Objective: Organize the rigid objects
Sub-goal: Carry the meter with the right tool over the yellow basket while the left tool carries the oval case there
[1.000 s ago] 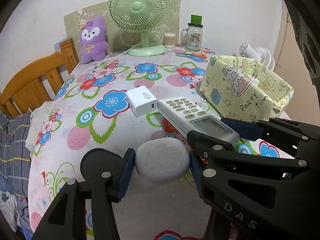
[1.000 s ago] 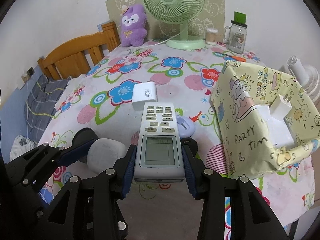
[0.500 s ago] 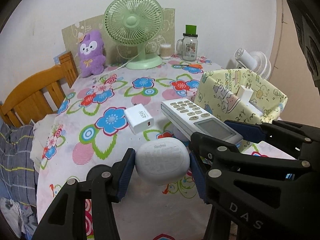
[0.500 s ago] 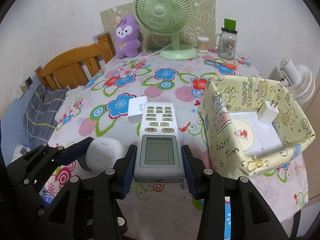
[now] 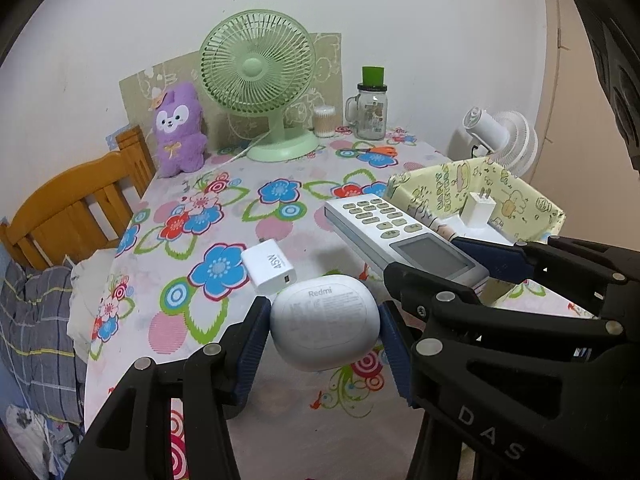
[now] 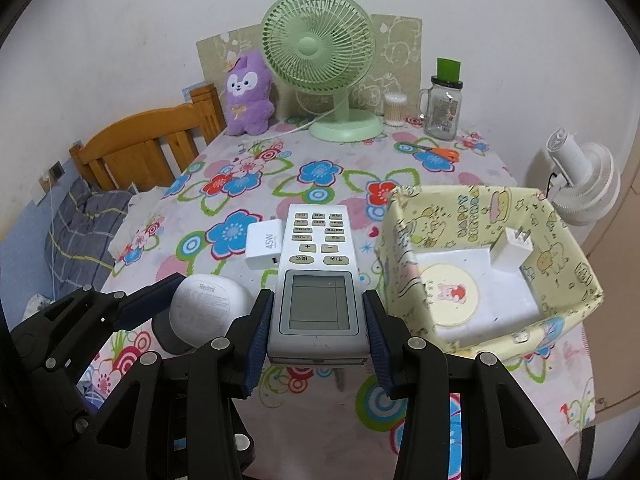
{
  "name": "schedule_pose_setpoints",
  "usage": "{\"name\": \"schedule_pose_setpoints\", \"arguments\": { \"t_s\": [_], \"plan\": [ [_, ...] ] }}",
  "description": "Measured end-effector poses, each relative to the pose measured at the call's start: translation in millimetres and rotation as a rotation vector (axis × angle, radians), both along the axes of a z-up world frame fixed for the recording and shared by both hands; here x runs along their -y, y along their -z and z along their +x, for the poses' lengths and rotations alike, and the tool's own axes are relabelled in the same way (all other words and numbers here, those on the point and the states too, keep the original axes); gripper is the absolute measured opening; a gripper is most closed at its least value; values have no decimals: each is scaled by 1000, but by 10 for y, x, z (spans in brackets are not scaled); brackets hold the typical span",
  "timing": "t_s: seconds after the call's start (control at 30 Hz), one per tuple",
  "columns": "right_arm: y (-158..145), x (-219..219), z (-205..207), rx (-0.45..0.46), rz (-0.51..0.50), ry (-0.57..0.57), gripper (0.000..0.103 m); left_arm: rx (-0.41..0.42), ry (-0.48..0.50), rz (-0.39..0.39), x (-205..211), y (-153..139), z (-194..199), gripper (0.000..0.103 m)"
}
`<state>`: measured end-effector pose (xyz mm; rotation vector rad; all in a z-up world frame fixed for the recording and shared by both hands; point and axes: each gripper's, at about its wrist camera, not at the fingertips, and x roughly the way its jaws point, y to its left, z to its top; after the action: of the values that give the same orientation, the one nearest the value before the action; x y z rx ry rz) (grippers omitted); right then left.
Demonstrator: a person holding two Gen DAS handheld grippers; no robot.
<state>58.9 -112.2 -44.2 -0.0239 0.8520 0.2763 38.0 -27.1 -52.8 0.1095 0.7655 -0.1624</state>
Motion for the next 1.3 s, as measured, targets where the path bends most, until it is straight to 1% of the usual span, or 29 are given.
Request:
{"name": "schedule_pose_setpoints", "arguments": {
  "t_s": [0.63,1.3],
  "plan": [
    [-225,323,44,48,-7,52,47,39,42,12,321,-205,83,57],
    [-239,762,226,45,-15,124,47,34,112,15,761,-219,327,57]
  ]
}}
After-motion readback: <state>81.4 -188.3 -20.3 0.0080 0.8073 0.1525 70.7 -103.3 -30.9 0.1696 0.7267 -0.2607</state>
